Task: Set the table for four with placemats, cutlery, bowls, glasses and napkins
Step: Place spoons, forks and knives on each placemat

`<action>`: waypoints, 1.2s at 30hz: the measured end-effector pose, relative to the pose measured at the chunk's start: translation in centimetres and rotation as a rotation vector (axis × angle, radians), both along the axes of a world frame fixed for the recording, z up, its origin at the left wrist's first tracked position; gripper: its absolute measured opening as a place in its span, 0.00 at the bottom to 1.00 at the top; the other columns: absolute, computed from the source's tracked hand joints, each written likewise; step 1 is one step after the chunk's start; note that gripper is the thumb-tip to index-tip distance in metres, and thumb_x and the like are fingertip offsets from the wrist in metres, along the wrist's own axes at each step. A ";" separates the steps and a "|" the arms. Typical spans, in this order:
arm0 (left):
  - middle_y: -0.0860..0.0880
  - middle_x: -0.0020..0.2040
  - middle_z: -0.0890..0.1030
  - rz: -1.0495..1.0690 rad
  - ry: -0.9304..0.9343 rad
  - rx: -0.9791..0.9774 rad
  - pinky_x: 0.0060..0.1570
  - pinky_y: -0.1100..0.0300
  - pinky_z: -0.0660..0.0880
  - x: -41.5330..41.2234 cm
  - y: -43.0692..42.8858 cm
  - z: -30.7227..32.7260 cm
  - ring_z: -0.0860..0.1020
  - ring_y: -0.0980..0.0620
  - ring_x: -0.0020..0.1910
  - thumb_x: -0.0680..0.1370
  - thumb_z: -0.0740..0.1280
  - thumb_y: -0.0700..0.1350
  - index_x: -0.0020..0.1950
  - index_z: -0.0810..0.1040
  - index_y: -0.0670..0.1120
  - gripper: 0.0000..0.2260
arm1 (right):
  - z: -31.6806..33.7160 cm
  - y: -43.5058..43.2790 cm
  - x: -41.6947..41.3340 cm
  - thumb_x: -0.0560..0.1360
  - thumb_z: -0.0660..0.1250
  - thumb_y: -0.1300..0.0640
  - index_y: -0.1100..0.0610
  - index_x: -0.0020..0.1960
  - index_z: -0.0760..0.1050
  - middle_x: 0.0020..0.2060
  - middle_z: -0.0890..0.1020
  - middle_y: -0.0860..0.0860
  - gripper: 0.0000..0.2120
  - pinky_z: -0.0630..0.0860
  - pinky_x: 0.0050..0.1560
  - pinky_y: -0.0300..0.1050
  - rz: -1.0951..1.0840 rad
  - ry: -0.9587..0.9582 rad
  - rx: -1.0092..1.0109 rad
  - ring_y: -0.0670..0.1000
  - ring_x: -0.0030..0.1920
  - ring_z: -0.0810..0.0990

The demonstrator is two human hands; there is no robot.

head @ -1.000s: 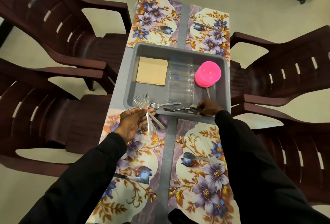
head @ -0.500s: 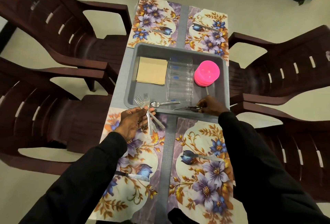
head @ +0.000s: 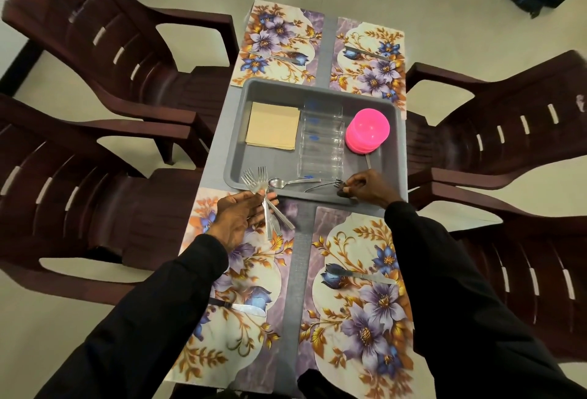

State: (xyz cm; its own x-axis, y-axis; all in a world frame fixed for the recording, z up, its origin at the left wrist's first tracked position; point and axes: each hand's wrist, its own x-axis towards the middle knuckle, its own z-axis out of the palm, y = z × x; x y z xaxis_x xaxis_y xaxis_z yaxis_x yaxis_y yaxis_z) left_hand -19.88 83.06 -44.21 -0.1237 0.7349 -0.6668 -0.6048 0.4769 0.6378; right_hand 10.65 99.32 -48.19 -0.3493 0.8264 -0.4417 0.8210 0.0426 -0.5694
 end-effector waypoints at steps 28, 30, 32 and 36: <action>0.39 0.54 0.86 -0.086 -0.049 0.047 0.47 0.57 0.84 -1.8 -6.0 2.7 0.87 0.47 0.50 0.78 0.69 0.30 0.60 0.81 0.34 0.11 | 4.9 -13.5 -9.3 0.78 0.73 0.61 0.59 0.45 0.83 0.37 0.87 0.57 0.03 0.84 0.44 0.50 -0.331 0.558 0.028 0.56 0.37 0.86; 0.37 0.54 0.85 -0.077 -0.053 0.032 0.52 0.54 0.83 -2.3 -6.9 2.6 0.87 0.46 0.49 0.78 0.69 0.31 0.59 0.81 0.33 0.10 | 4.5 -15.3 -10.0 0.78 0.72 0.63 0.62 0.45 0.82 0.36 0.87 0.57 0.03 0.83 0.43 0.45 -0.329 0.562 -0.027 0.53 0.37 0.86; 0.37 0.54 0.85 -0.083 -0.045 0.017 0.55 0.52 0.82 -3.0 -8.3 2.6 0.86 0.45 0.49 0.78 0.69 0.31 0.60 0.79 0.31 0.11 | 4.2 -17.1 -10.7 0.78 0.71 0.64 0.64 0.47 0.82 0.37 0.87 0.55 0.03 0.83 0.44 0.43 -0.308 0.521 -0.045 0.51 0.38 0.86; 0.38 0.53 0.86 -0.113 -0.025 0.014 0.46 0.55 0.84 -4.9 -11.3 2.7 0.87 0.45 0.48 0.79 0.67 0.31 0.57 0.80 0.32 0.08 | 4.0 -20.5 -11.9 0.77 0.72 0.63 0.63 0.47 0.83 0.39 0.87 0.55 0.04 0.83 0.45 0.43 -0.293 0.474 -0.078 0.51 0.40 0.87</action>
